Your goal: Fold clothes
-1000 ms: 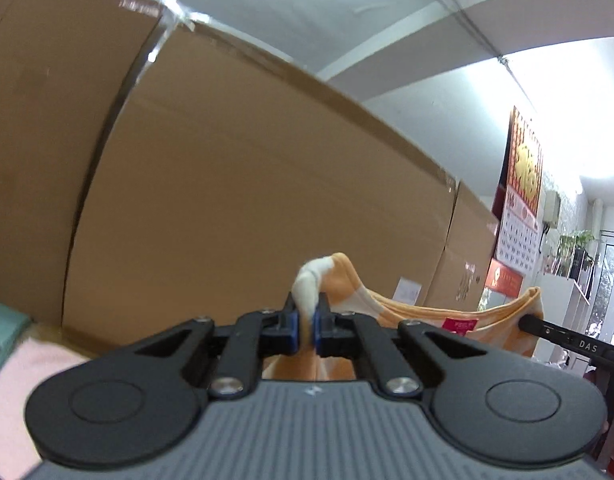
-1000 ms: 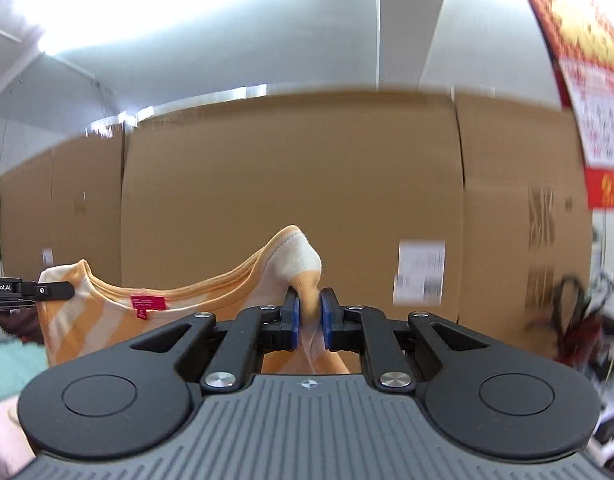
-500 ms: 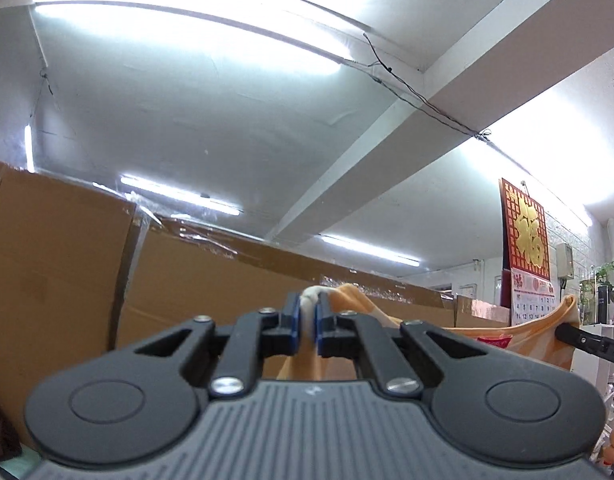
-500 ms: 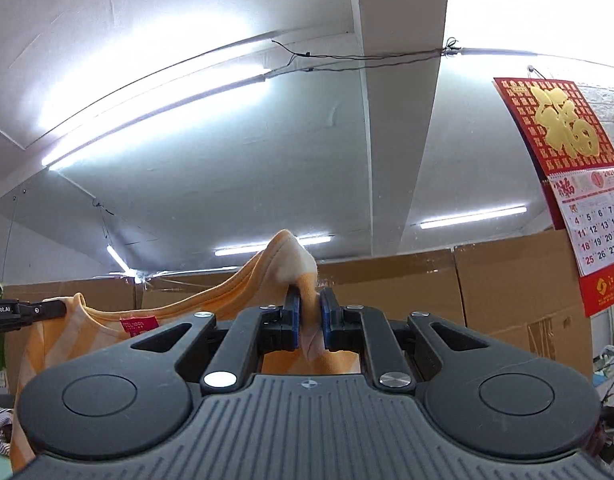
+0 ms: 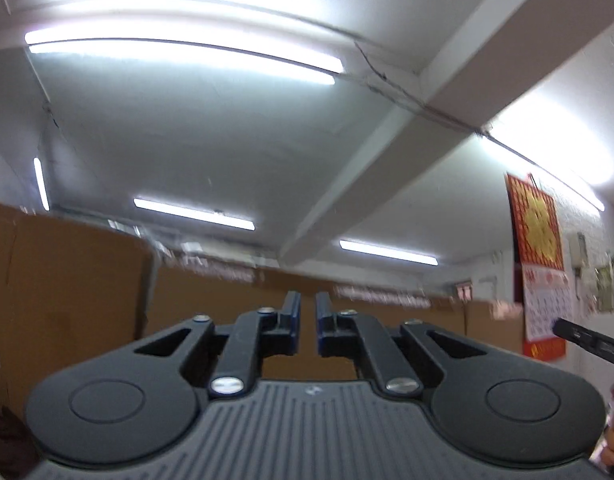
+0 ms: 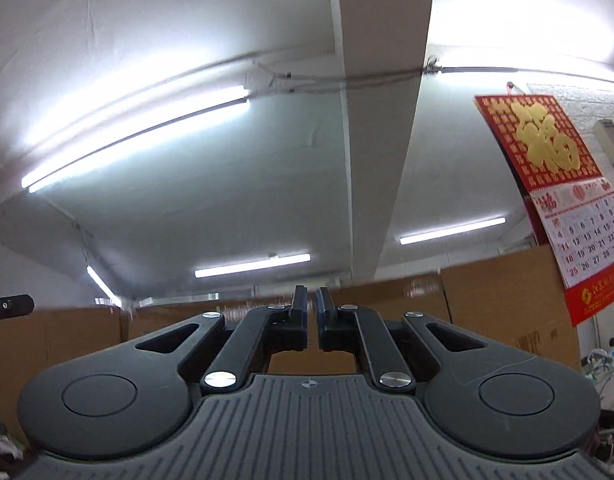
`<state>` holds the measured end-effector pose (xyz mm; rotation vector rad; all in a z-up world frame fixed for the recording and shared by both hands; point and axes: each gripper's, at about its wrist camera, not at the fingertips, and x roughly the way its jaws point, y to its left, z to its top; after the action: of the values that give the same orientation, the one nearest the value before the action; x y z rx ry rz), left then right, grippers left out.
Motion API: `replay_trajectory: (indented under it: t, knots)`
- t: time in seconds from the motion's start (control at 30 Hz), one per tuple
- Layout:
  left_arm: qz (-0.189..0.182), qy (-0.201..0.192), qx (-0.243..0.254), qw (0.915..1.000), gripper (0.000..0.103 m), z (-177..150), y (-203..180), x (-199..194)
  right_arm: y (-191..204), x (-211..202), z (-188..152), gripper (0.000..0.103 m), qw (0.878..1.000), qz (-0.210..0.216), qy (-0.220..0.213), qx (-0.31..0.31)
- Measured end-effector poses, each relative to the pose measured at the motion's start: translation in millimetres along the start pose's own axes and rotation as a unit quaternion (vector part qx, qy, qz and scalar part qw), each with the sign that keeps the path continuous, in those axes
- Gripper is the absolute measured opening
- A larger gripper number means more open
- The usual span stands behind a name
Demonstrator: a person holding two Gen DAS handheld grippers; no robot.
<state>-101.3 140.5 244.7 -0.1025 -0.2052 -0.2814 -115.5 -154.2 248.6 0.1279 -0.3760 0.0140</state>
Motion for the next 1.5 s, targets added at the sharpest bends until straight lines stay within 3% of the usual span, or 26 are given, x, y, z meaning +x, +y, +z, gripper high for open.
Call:
replay_trajectory:
  t: [0.03,0.1,0.17,0.2,0.23,0.3,0.37,0.5,0.57,0.63,0.7,0.8,0.83,0.87,0.93,1.0,1.1,1.23,1.33,1.5]
  knots:
    - [-0.008,0.04,0.003,0.9992,0.013,-25.4,-0.3,3.4,0.2,1.6,-17.6,0.007,1.0,-0.001,0.027,-0.01]
    - [-0.035,0.116,-0.003,0.9926,0.013,-74.5,8.2,1.8,0.1,4.4,-52.6,0.008,0.996,-0.003,0.082,-0.028]
    - [-0.053,0.186,0.002,0.9811,0.017,-117.8,17.4,-6.4,-14.6,-3.9,-80.2,0.021,0.989,0.01,0.143,-0.027]
    - [-0.053,0.212,0.007,0.9758,0.017,-136.3,20.2,-12.0,-23.3,-8.6,-92.8,0.041,0.984,0.019,0.174,-0.025]
    - [-0.049,0.235,0.013,0.9707,0.017,-153.9,22.5,-18.1,-32.8,-15.4,-107.0,0.045,0.978,0.028,0.204,-0.022]
    - [-0.058,0.26,0.04,0.9629,0.026,-181.6,21.8,-36.5,-43.8,-32.0,-133.2,0.044,0.967,0.024,0.25,-0.035]
    - [-0.072,0.281,0.081,0.9536,0.043,-204.5,14.4,-55.0,-47.4,-52.6,-156.3,0.043,0.958,0.023,0.281,-0.062]
    - [-0.123,0.317,0.123,0.9325,0.049,-232.7,-5.1,-76.0,-44.2,-80.9,-188.3,0.043,0.94,0.023,0.32,-0.117]
    - [-0.138,0.317,0.16,0.9248,0.06,-245.0,-17.7,-82.0,-39.7,-83.8,-200.5,0.044,0.932,0.024,0.335,-0.134]
    - [-0.126,0.316,0.189,0.9213,0.063,-254.3,-25.0,-78.5,-35.2,-86.7,-212.8,0.046,0.924,0.025,0.349,-0.152]
    - [-0.11,0.317,0.189,0.9227,0.063,-257.7,-22.7,-69.7,-31.1,-89.4,-224.8,0.046,0.916,0.025,0.363,-0.167]
    - [-0.076,0.321,0.165,0.9297,0.063,-257.9,-8.0,-54.2,-46.5,-80.1,-233.1,0.05,0.921,0.007,0.381,-0.083]
    - [-0.065,0.327,0.154,0.9301,0.058,-260.3,-2.3,-49.5,-52.9,-77.1,-236.0,0.051,0.921,0.0,0.387,-0.052]
    - [-0.057,0.334,0.139,0.9307,0.042,-262.8,3.9,-44.9,-60.8,-76.1,-237.8,0.051,0.921,-0.004,0.39,-0.016]
    - [-0.048,0.34,0.099,0.9341,0.027,-264.4,17.0,-38.6,-76.5,-74.1,-241.3,0.031,0.917,-0.01,0.395,0.054]
    - [-0.05,0.325,0.05,0.943,0.017,-257.5,29.3,-37.8,-88.5,-74.5,-240.9,0.021,0.915,-0.017,0.39,0.103]
    - [-0.043,0.287,0.0,0.957,0.017,-242.0,43.4,-34.1,-95.3,-75.4,-232.8,0.017,0.919,-0.015,0.373,0.129]
    - [-0.03,0.262,-0.02,0.9645,0.016,-227.5,54.1,-11.6,-94.0,-70.6,-219.9,0.014,0.923,0.004,0.348,0.161]
    - [-0.013,0.252,-0.022,0.9673,0.015,-220.1,59.4,10.5,-94.0,-66.0,-207.4,0.013,0.926,0.027,0.323,0.194]
    - [0.008,0.258,-0.068,0.9638,0.015,-214.0,74.9,48.9,-93.8,-57.9,-188.6,0.01,0.927,0.059,0.283,0.241]
